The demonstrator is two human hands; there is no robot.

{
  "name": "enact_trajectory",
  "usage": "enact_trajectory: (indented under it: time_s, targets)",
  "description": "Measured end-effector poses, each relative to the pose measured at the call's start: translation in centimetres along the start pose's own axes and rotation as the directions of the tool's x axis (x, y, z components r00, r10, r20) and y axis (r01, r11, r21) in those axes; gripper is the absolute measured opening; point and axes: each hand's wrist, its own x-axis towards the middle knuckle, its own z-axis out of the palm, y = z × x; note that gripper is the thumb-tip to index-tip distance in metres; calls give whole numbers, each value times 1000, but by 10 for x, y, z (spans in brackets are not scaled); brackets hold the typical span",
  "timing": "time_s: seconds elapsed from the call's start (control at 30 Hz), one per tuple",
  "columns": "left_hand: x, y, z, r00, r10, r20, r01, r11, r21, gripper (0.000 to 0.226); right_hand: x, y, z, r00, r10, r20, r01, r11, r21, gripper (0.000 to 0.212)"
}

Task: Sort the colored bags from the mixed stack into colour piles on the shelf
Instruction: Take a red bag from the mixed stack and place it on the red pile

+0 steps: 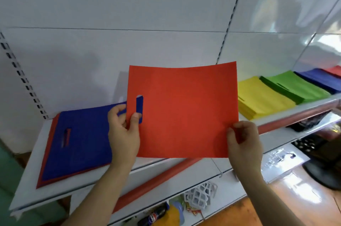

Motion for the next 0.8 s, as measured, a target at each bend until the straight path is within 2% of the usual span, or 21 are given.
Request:
enact_trajectory:
  time_s: [0.1,0.23,0.37,0.53,0.8]
  targets:
    - [-20,10,42,996,-10,91,5,998,56,25,8,33,-44,998,-56,-36,51,993,-111,28]
    - [-55,29,104,966,50,252,-87,987,137,13,19,68,-105,994,-71,-77,58,984,-168,39]
    - [-112,52,184,918,65,391,-142,975,171,24,30,124,-189,991,-59,-121,25,965,-260,40]
    - [-187,80,286,858,144,492,-239,962,134,27,55,200,-292,985,-18,-174,-38,948,-316,43]
    - [-255,106,421,775,216,593,-350,929,121,32,97,283,-384,973,63,-222,-143,921,-363,49]
